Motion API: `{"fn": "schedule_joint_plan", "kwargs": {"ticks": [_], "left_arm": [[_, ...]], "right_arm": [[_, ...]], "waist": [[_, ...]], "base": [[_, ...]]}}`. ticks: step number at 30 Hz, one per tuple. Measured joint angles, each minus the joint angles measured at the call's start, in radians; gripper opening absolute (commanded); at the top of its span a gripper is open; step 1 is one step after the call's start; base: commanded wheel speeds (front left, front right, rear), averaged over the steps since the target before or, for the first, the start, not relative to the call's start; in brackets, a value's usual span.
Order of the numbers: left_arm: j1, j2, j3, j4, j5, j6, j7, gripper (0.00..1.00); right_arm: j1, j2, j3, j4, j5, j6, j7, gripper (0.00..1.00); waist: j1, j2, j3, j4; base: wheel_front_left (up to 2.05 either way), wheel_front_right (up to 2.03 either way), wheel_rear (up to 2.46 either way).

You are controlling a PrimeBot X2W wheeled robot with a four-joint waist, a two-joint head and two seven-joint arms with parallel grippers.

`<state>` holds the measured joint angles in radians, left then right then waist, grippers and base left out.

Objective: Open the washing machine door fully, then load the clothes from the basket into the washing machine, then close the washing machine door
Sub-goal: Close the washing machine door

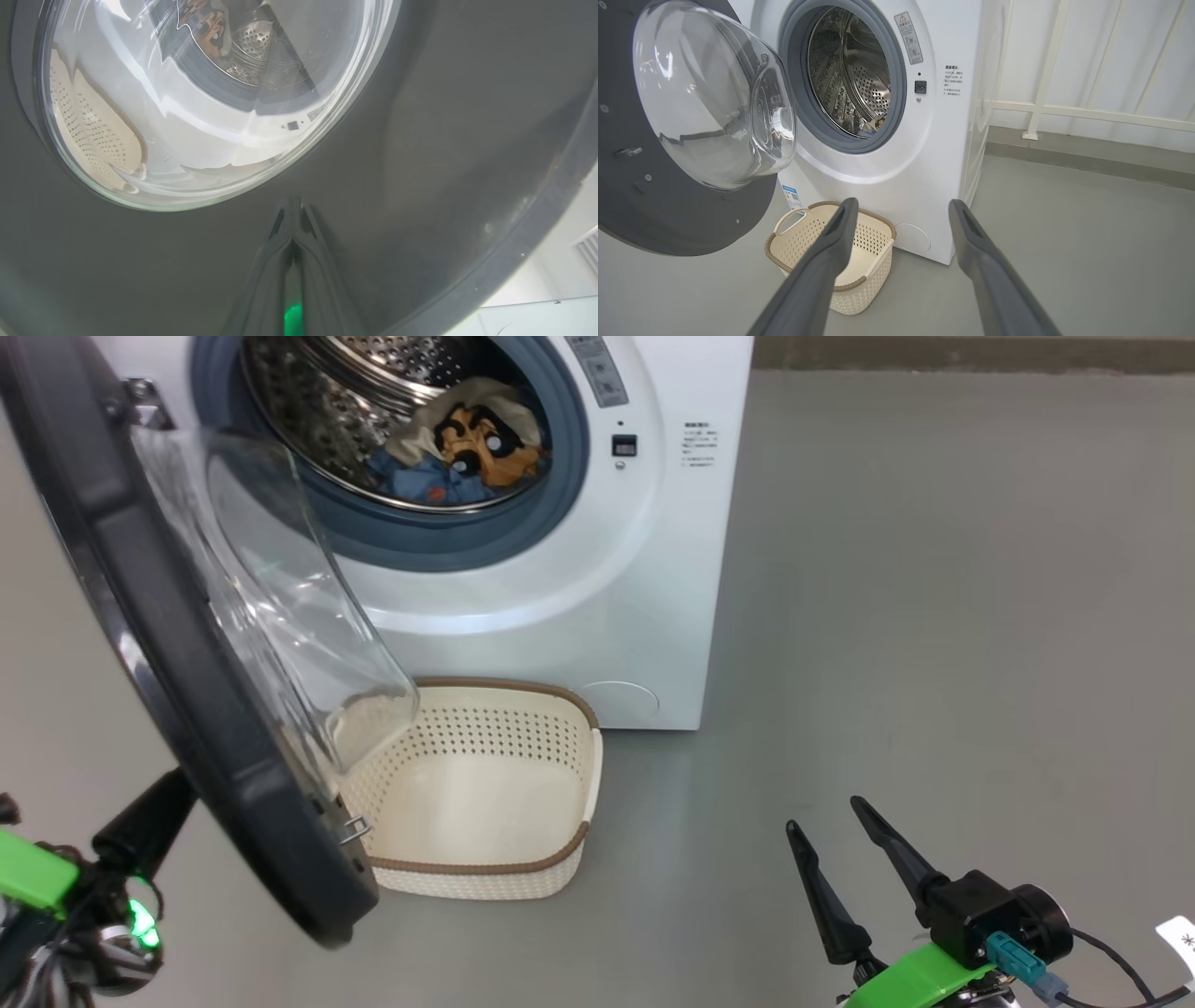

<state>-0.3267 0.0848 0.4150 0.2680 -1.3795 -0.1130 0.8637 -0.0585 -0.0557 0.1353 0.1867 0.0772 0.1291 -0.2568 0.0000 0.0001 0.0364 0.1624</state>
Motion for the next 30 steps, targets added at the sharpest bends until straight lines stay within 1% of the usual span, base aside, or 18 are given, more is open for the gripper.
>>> {"fn": "schedule_joint_plan", "kwargs": {"ticks": [10, 15, 20, 21, 22, 25, 30], "left_arm": [[-0.009, -0.045, -0.057, 0.031, -0.049, -0.006, -0.082, 0.00], [-0.031, -0.048, -0.089, 0.075, -0.096, -0.007, -0.161, 0.00], [-0.050, -0.047, -0.154, 0.108, -0.158, -0.007, -0.244, 0.00], [-0.050, -0.047, -0.154, 0.108, -0.158, -0.007, -0.244, 0.00], [-0.054, -0.048, -0.183, 0.115, -0.172, -0.007, -0.273, 0.00], [-0.067, -0.051, -0.214, 0.122, -0.185, -0.007, -0.322, 0.00], [-0.083, -0.053, -0.241, 0.137, -0.199, -0.007, -0.407, 0.00]], "right_arm": [[-0.003, 0.000, -0.018, -0.004, 0.000, 0.000, 0.000, 1.00], [-0.008, 0.000, -0.021, -0.006, 0.000, 0.000, 0.000, 1.00], [-0.014, 0.001, -0.022, -0.009, 0.010, 0.000, 0.000, 1.00], [-0.014, 0.001, -0.022, -0.009, 0.010, 0.000, 0.000, 1.00], [-0.014, 0.001, -0.023, -0.010, 0.014, 0.000, 0.000, 1.00], [-0.016, 0.001, -0.025, -0.011, 0.014, 0.000, 0.000, 1.00], [-0.026, 0.001, -0.027, -0.011, 0.019, 0.000, 0.000, 1.00]], "waist": [[0.0000, 0.0000, 0.025, -0.059], [0.0000, 0.0000, 0.032, -0.094], [0.0000, 0.0000, 0.039, -0.133], [0.0000, 0.0000, 0.039, -0.133], [0.0000, 0.0000, 0.043, -0.149], [0.0000, 0.0000, 0.047, -0.172], [0.0000, 0.0000, 0.054, -0.210]], "base": [[0.00, 0.00, 0.00], [0.00, 0.00, 0.00], [0.00, 0.00, 0.00], [0.00, 0.00, 0.00], [0.00, 0.00, 0.00], [0.00, 0.00, 0.00], [0.00, 0.00, 0.00]]}}
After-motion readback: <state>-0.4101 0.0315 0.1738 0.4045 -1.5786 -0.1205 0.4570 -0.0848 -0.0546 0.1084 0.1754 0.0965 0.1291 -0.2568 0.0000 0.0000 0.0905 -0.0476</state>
